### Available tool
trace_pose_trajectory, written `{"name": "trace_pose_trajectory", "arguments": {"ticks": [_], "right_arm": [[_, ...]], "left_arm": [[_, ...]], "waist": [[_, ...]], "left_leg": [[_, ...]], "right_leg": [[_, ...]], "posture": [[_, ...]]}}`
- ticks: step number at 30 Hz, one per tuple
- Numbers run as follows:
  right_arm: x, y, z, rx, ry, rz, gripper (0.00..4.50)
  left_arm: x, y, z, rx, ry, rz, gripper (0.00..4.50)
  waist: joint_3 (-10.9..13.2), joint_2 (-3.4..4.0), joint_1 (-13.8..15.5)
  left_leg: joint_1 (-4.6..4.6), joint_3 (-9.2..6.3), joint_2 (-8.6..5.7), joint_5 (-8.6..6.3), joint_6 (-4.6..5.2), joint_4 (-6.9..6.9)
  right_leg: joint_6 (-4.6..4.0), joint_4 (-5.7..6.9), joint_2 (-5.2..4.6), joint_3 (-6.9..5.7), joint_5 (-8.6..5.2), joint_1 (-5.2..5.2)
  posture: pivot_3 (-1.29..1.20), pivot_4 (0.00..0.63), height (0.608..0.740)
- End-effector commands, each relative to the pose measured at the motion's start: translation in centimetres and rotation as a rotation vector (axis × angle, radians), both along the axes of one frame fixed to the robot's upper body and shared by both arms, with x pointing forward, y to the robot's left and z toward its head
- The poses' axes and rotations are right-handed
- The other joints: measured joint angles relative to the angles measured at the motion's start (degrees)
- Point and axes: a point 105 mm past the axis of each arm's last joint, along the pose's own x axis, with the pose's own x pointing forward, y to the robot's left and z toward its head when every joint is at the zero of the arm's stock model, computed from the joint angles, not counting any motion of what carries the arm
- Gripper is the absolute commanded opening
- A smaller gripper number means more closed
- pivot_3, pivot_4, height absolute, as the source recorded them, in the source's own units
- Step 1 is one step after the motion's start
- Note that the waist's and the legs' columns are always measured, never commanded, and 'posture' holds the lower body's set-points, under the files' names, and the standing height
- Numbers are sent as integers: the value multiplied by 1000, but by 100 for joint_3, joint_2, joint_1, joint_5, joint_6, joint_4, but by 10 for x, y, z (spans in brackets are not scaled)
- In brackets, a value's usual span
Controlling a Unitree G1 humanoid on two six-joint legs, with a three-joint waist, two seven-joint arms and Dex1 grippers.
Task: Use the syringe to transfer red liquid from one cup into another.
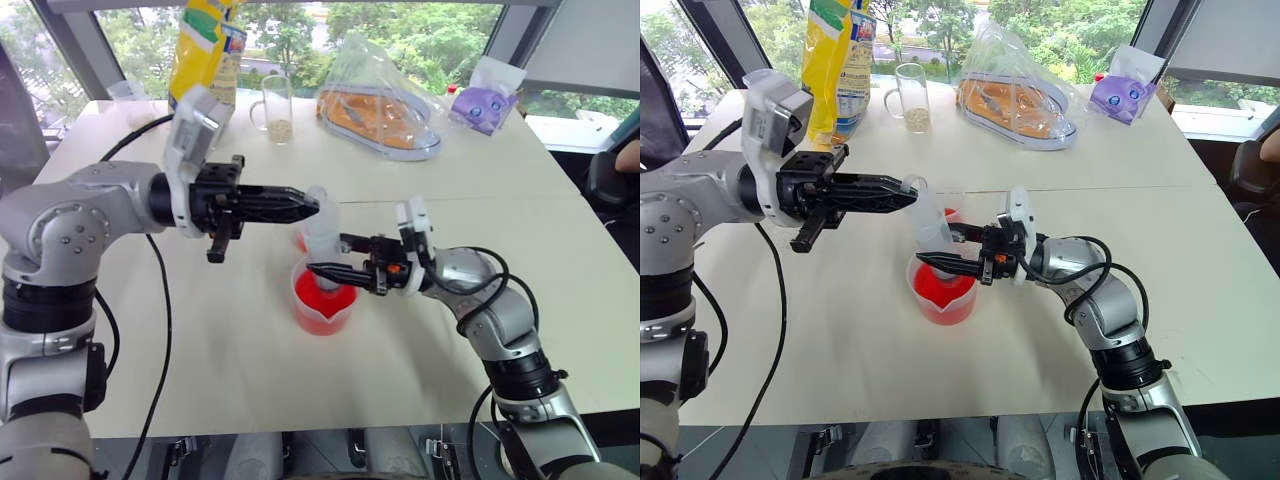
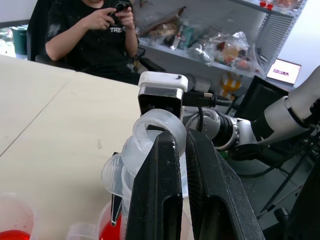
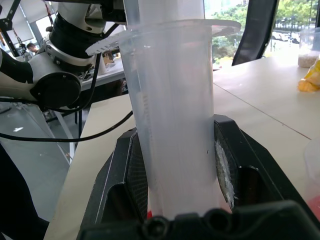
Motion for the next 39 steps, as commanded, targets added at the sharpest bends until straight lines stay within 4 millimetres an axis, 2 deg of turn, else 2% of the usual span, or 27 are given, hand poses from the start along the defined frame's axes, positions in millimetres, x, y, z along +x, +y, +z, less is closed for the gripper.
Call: {"name": "trace_pose_trajectory", "arguments": {"ticks": [1, 7, 17, 18, 20, 25, 26, 32, 37, 39], "right_arm": [[-8, 6, -19, -57, 58, 55, 1448], [-8, 7, -13, -50, 33, 59, 1448], [-9, 9, 29, 14, -75, 57, 1448], [-10, 9, 32, 19, -82, 57, 1448], [-12, 8, 38, 25, -98, 60, 1448], [-15, 9, 48, 35, -116, 68, 1448], [-16, 8, 49, 35, -118, 69, 1448], [-18, 6, 49, 36, -94, 69, 1448], [-16, 3, 51, 43, -82, 53, 1448], [-13, 0, 59, 66, -78, 37, 1448]], "left_arm": [[0, 11, 40, -88, -165, 51, 39], [0, 11, 36, -81, -161, 53, 39], [1, 15, 5, 12, -87, 65, 39], [1, 15, 3, 17, -80, 68, 749], [1, 15, 1, 21, -74, 70, 1532], [4, 18, -2, 28, -77, 88, 4109], [5, 20, -3, 34, -84, 99, 4465], [6, 52, 17, 4, -117, 203, 4465], [2, 62, 19, 14, -129, 239, 4465], [0, 65, 17, 23, -133, 251, 4465]], "waist": [[0, 0, 0], [0, 0, 1], [0, 0, -3], [0, 0, -3], [0, -1, 2], [1, -1, 2], [1, -1, 2], [1, -2, -21], [1, -2, 11], [1, -2, 4]], "left_leg": [[0, 0, 0, 0, 0, 0], [0, 0, 0, 0, 0, 0], [0, -1, 2, 0, 0, 0], [0, 0, 1, 0, 0, 0], [0, 0, 1, 0, 0, 0], [0, 0, -1, 0, 0, 0], [0, -1, 0, 0, 0, 0], [0, 0, 3, 0, 0, -1], [0, 0, 2, 0, 0, -1], [0, 1, 1, 0, 0, -1]], "right_leg": [[0, 0, 0, 0, 0, 0], [0, 0, 0, 0, 0, 0], [0, 1, 1, 0, 0, 0], [0, 1, 1, 0, 0, 0], [0, 1, 0, 0, 0, 0], [0, 1, -1, 0, 0, 0], [0, 1, 0, 0, 0, 0], [0, 2, 2, 0, 0, -4], [-1, 2, 0, -1, 0, -1], [-1, 1, -2, -1, 0, -1]], "posture": [[0, 150, 740], [0, 150, 740], [0, 150, 740], [0, 150, 740], [0, 150, 740], [0, 150, 740], [0, 150, 740], [0, 150, 740], [0, 150, 740], [0, 150, 740]]}}
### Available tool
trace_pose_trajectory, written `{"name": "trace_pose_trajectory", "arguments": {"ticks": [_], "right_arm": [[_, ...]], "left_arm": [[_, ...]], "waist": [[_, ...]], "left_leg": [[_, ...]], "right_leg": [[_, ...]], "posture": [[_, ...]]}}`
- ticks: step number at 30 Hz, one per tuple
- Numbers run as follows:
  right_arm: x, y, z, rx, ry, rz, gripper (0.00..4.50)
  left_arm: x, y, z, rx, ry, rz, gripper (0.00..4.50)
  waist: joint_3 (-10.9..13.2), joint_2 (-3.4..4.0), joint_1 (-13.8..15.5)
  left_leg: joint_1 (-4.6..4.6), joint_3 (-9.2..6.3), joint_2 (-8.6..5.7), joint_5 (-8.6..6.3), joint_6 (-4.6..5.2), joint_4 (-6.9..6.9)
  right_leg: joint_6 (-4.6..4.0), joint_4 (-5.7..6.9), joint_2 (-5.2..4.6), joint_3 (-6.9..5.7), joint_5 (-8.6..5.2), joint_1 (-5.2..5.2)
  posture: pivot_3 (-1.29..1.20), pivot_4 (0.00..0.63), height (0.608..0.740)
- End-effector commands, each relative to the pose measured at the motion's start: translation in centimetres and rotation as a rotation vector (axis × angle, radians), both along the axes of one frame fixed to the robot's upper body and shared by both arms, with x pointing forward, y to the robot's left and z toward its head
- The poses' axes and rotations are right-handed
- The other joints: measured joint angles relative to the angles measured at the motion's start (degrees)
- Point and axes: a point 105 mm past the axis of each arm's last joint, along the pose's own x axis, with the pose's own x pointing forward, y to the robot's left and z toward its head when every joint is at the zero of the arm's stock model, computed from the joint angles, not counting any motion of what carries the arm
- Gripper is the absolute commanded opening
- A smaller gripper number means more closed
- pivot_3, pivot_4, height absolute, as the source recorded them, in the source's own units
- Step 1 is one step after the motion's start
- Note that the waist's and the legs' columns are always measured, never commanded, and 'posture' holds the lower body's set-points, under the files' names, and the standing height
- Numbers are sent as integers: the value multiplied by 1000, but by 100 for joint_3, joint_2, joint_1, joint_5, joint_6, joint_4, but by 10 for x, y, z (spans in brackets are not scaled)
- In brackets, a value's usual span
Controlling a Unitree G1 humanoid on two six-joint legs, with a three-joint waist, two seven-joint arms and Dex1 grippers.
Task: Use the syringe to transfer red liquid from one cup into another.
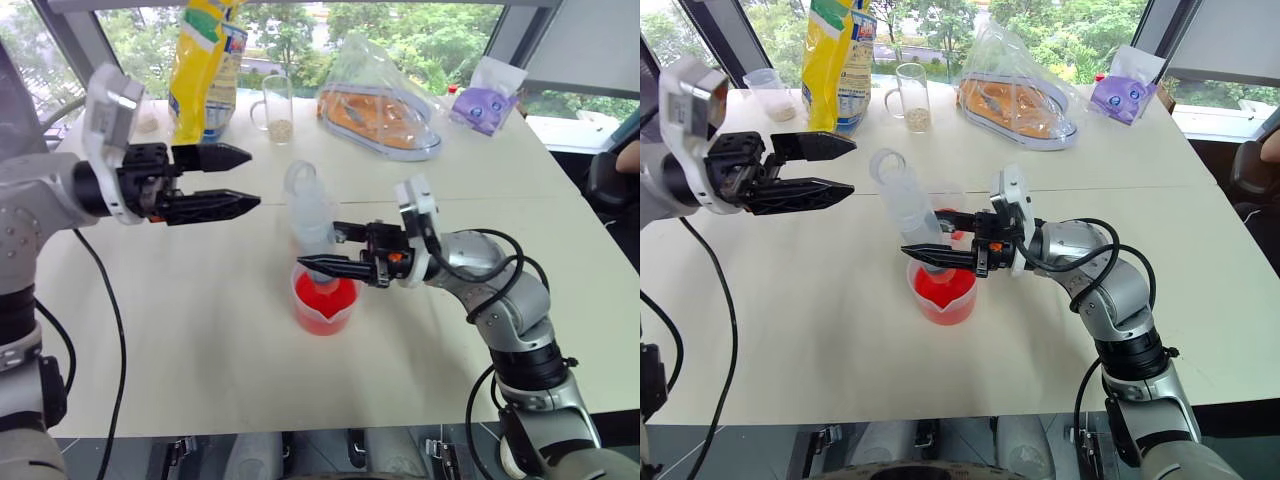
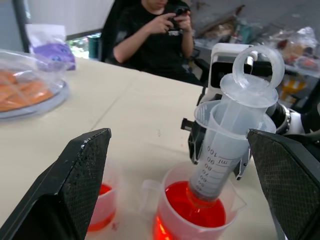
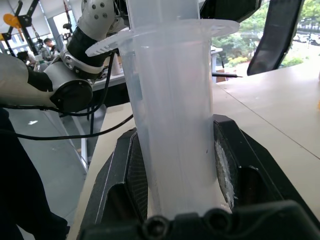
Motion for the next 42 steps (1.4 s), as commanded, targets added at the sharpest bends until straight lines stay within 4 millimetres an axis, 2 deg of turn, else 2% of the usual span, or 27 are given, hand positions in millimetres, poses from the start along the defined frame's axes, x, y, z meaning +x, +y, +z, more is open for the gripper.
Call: {"name": "trace_pose_trajectory", "arguments": {"ticks": [1, 5, 9, 12, 14, 16, 18, 21, 25, 32, 37, 42], "right_arm": [[0, -9, 29, 61, -52, -22, 1448], [4, -16, 59, 94, -59, -22, 1448], [11, -17, 80, 109, -67, -6, 1448], [32, -17, 97, 147, -78, -28, 1448], [50, -15, 100, 171, -85, -57, 1448], [65, -11, 98, 191, -90, -78, 1448], [82, -4, 87, 185, -118, -105, 1448], [96, 2, 77, 182, -129, -122, 1448], [115, 10, 53, 149, -130, -165, 1448], [119, 14, 35, 123, -129, -169, 1448], [117, 16, 29, 114, -118, -166, 1448], [117, 18, 27, 108, -115, -166, 1448]], "left_arm": [[-9, 5, 8, 3, -55, 8, 4465], [-9, 9, 1, 6, -55, 43, 4465], [-6, 11, -3, 6, -63, 68, 4465], [-6, 11, -2, -3, -70, 79, 4465], [-6, 12, -1, -6, -78, 93, 4465], [-6, 14, -1, -13, -82, 107, 4465], [-7, 15, -2, -1, -85, 123, 4465], [-10, 15, -2, -1, -87, 127, 4465], [-13, 12, 3, -14, -103, 135, 4465], [-2, -9, 17, -83, -152, 103, 4465], [23, -22, 28, -103, -196, 123, 4465], [39, -27, 31, -114, -214, 130, 4465]], "waist": [[0, 0, -5], [1, 0, -11], [0, 0, -14], [0, 0, -17], [0, 0, -29], [0, 0, -31], [1, 1, -36], [2, 3, -34], [2, 3, -37], [2, 3, -30], [2, 3, -37], [3, 3, -56]], "left_leg": [[0, 1, 0, 0, 0, 0], [0, 0, 2, 0, -1, 0], [0, -1, 5, 1, -1, -1], [0, 2, 4, 0, -1, -1], [1, 3, 4, 0, -1, 0], [1, 4, 5, 0, -1, -1], [1, 4, 4, 0, -1, -3], [-2, 7, 4, 0, 0, -5], [-7, 7, 3, 0, -1, -5], [-6, 3, 1, 2, -4, -4], [-4, 3, 0, 7, -13, -4], [-3, 6, 2, 7, -13, -5]], "right_leg": [[0, 0, -1, 0, 0, 0], [0, 0, 0, 0, 0, -2], [-1, 1, 3, -1, 0, -3], [-1, 1, 2, 0, 0, -3], [-1, 0, 1, 0, 1, -3], [-1, 0, 2, 0, 1, -4], [-1, 1, 3, 0, 1, -4], [-1, 0, 1, 0, 1, -5], [-1, -1, -1, 0, 1, -10], [-1, 0, -3, 0, 2, -7], [-1, 5, -1, -1, 2, -7], [-1, 6, 1, -1, 2, -10]], "posture": [[0, 150, 740], [0, 150, 740], [0, 150, 740], [0, 150, 740], [0, 150, 740], [0, 150, 740], [0, 150, 740], [0, 150, 740], [0, 150, 740], [0, 150, 740], [0, 150, 740], [0, 150, 740]]}}
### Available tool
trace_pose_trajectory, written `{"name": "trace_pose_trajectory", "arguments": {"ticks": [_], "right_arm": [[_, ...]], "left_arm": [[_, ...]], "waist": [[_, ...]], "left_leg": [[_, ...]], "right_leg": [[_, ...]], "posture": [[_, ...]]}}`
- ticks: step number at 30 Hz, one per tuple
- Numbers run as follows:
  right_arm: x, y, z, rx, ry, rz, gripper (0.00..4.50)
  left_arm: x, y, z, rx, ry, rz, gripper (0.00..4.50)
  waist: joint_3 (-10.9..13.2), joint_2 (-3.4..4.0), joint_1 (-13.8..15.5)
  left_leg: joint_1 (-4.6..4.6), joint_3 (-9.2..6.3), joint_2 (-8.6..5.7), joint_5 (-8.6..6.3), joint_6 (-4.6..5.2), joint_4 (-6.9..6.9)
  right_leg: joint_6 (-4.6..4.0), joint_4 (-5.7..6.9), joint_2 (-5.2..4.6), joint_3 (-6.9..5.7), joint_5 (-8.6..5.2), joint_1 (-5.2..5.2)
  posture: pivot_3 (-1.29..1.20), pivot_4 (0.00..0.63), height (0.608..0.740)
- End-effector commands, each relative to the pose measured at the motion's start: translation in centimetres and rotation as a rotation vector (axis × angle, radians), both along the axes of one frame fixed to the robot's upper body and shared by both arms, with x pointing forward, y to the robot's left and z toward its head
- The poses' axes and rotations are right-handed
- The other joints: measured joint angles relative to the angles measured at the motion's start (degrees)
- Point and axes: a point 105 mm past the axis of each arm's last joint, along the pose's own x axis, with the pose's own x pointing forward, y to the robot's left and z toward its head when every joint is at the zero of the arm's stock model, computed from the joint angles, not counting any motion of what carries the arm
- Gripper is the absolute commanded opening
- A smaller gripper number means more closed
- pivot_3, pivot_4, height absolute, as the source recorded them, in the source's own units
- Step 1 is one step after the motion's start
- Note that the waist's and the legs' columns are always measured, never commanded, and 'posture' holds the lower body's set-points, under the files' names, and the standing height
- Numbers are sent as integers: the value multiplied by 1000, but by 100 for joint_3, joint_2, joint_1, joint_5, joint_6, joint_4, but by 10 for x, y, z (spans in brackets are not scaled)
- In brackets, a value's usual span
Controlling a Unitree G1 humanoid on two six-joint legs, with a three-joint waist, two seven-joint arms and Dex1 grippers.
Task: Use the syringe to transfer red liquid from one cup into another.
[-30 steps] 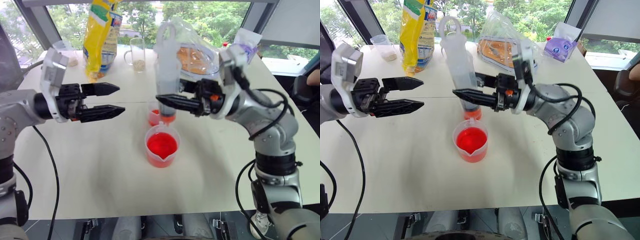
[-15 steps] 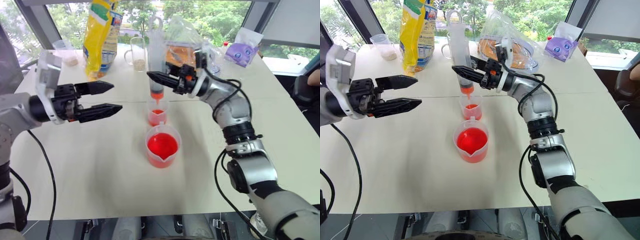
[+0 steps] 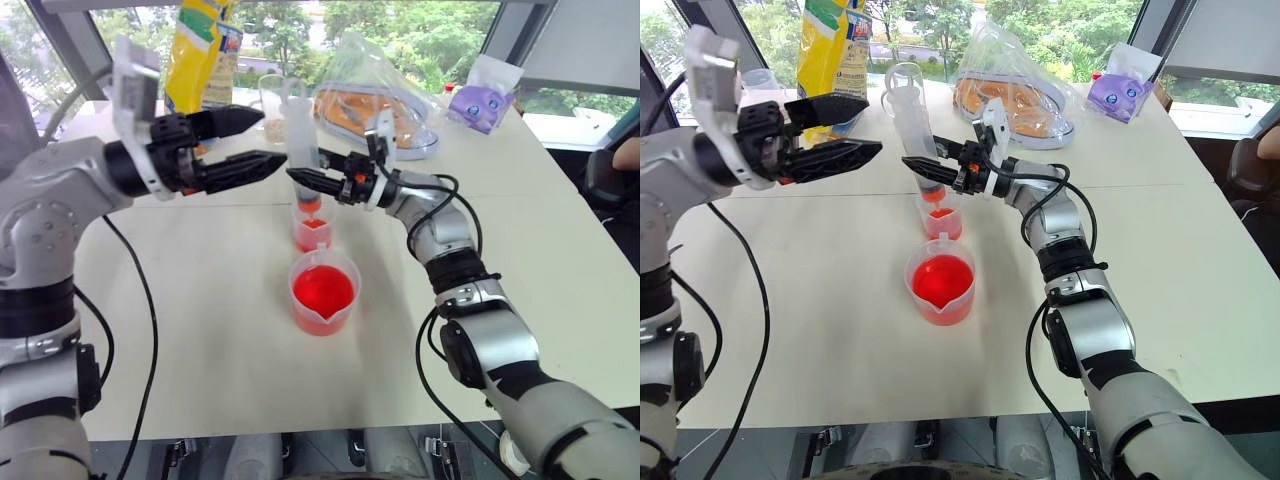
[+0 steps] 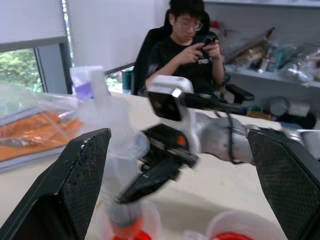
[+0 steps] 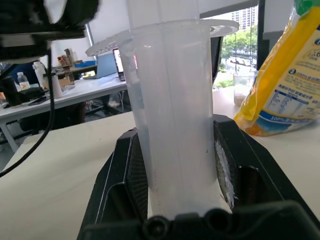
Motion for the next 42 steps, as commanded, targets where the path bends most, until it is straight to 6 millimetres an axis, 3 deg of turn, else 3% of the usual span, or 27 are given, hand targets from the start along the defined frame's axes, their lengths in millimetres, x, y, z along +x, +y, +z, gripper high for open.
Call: {"name": "trace_pose_trajectory", "arguments": {"ticks": [1, 12, 15, 22, 42], "right_arm": [[-3, 2, 14, 18, -54, 11, 1448], [-4, 2, 11, 1, -51, 12, 1448], [-4, 2, 11, -2, -50, 12, 1448], [-4, 3, 11, -5, -49, 14, 1448], [-6, -5, 40, 35, -93, -3, 1448]], "left_arm": [[6, -2, 10, 2, -65, 14, 4465], [37, -23, 20, -67, -101, 27, 4465], [40, -26, 17, -65, -97, 26, 3600], [39, -29, 15, -80, -80, 11, 58], [48, -39, -29, 51, -28, 5, 20]], "waist": [[0, 0, 5], [0, 0, 17], [0, 0, 7], [0, 0, 12], [0, 0, 17]], "left_leg": [[0, 0, 0, 1, -1, 0], [-1, 2, -2, 1, -1, 1], [-1, 2, -1, 1, -1, 1], [-1, 2, -1, -1, 1, 1], [-1, 2, 0, -2, 4, 1]], "right_leg": [[0, 0, 0, 0, 0, 0], [1, -2, -2, 0, 0, 1], [1, -1, -2, 0, 0, 1], [1, -1, -2, 0, 0, 1], [1, -1, -2, 0, 0, 1]], "posture": [[0, 150, 740], [0, 150, 740], [0, 150, 740], [0, 150, 740], [0, 150, 740]]}}
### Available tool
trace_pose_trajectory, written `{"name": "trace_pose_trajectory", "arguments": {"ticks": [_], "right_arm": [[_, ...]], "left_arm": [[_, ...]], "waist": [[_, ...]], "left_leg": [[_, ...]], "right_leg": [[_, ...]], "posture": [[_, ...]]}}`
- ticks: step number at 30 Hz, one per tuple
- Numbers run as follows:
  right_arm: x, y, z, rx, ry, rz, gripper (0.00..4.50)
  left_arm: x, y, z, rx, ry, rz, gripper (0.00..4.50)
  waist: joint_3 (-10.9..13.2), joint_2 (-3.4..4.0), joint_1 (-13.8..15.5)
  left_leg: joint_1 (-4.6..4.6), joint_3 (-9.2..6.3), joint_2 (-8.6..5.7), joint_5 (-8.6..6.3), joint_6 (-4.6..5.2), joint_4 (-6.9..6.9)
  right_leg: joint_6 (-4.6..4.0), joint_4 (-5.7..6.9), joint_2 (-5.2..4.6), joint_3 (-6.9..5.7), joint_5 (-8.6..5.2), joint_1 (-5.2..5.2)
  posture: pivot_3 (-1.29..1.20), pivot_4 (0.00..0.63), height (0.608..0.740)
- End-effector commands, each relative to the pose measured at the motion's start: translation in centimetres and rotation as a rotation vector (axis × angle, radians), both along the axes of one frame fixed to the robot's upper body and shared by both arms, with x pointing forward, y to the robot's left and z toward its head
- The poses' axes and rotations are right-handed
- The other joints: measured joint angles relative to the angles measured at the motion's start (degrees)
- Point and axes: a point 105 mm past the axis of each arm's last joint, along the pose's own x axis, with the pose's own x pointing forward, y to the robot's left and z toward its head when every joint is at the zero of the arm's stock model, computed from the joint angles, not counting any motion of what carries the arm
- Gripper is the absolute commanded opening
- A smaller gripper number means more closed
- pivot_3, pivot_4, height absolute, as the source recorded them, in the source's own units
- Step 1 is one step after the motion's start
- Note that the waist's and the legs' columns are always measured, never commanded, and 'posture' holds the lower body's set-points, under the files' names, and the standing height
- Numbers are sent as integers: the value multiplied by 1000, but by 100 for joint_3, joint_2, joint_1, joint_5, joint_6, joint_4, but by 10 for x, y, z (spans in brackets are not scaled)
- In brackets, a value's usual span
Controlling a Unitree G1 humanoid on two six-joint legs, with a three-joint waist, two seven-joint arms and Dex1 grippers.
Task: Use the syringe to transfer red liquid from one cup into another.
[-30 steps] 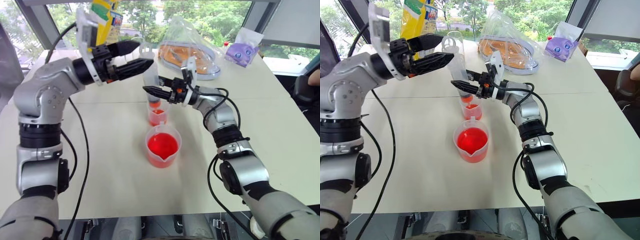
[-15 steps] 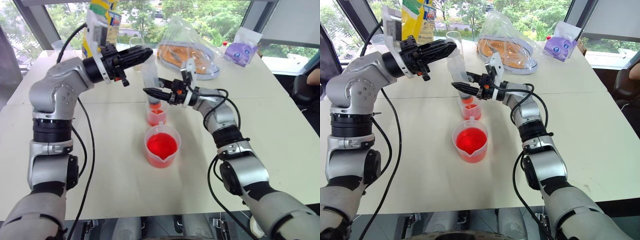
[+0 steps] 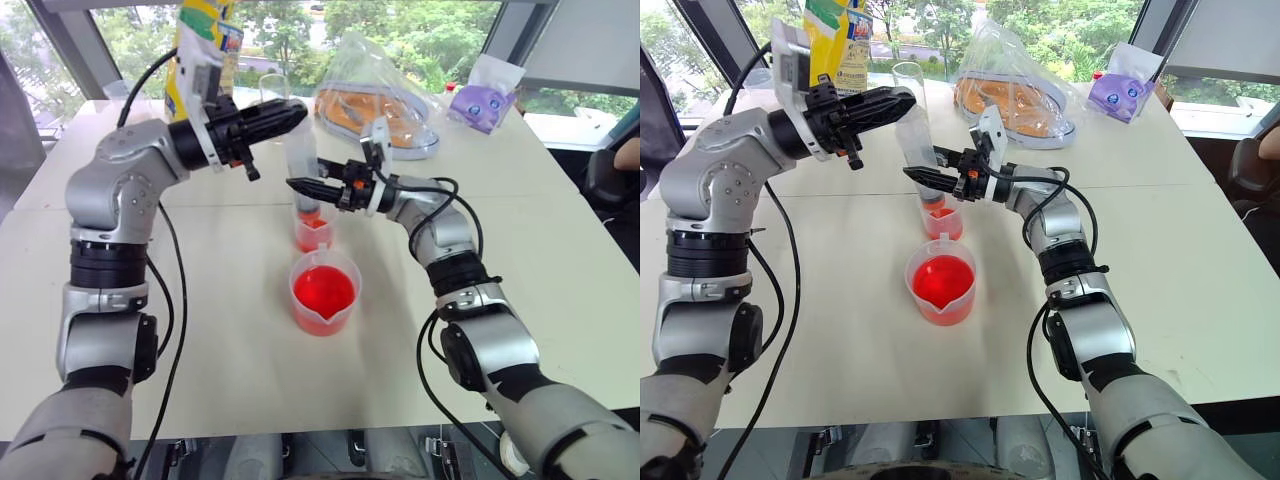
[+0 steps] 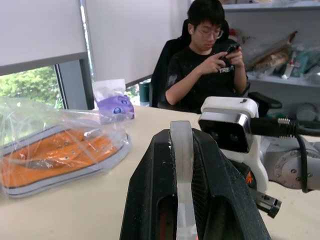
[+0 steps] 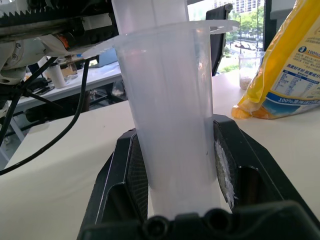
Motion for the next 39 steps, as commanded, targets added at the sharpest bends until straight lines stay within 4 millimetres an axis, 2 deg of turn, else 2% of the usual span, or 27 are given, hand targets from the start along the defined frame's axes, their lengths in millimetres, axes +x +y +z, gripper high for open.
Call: {"name": "trace_pose_trajectory", "arguments": {"ticks": [1, 14, 21, 24, 28, 29, 30, 32, 34, 39], "right_arm": [[-6, -5, 50, 84, -143, -6, 1448], [-6, -15, 67, 109, -164, -26, 1448], [-5, -13, 62, 94, -153, -25, 1448], [-5, -10, 55, 80, -142, -20, 1448], [-6, -8, 49, 70, -125, -12, 1448], [-6, -8, 48, 66, -124, -9, 1448], [-7, -7, 47, 63, -122, -6, 1448], [-8, -6, 45, 60, -117, -2, 1448], [-9, -5, 44, 60, -113, 2, 1448], [-11, -4, 41, 62, -100, 3, 1448]], "left_arm": [[2, -7, -21, 55, 45, -15, 20], [-1, -17, -46, 104, 76, -31, 20], [1, -16, -36, 82, 69, -25, 20], [2, -13, -24, 48, 67, -12, 20], [5, -8, -6, -22, 66, 14, 1609], [5, -6, -3, -37, 68, 17, 2335], [4, -3, 0, -48, 65, 21, 2655], [3, 6, 7, -64, 52, 42, 3655], [-1, 18, 15, -79, 41, 52, 4467], [-29, 42, 32, -74, 22, -1, 4467]], "waist": [[0, 0, 3], [0, 0, 3], [0, 0, 6], [0, 0, 5], [0, 0, 12], [0, 0, 9], [0, 0, 8], [0, 0, -9], [0, 0, -22], [1, 1, -34]], "left_leg": [[0, 0, 0, 0, 0, 0], [0, 0, 1, 0, 1, 0], [0, 0, 1, -1, 1, 0], [0, 0, 0, -1, 1, 0], [0, -1, 0, -1, 1, 0], [0, -1, 0, -1, 1, 0], [0, -1, 0, -1, 2, 0], [-1, -2, 1, -1, 1, 0], [-1, -2, 3, -1, 1, 0], [0, -2, 6, 0, 0, -2]], "right_leg": [[0, 0, 0, 0, 0, 0], [0, 0, 0, 0, 0, 0], [0, 0, 0, 0, 0, 0], [0, 0, 0, 0, 0, 0], [0, 0, 0, 0, 0, 0], [0, -1, 0, 0, 0, 0], [0, 0, 0, 0, 0, 0], [0, 0, 1, 0, 0, 0], [0, 1, 2, 0, 0, -2], [0, 3, 3, 0, 0, -5]], "posture": [[0, 150, 740], [0, 150, 740], [0, 150, 740], [0, 150, 740], [0, 150, 740], [0, 150, 740], [0, 150, 740], [0, 150, 740], [0, 150, 740], [0, 150, 740]]}}
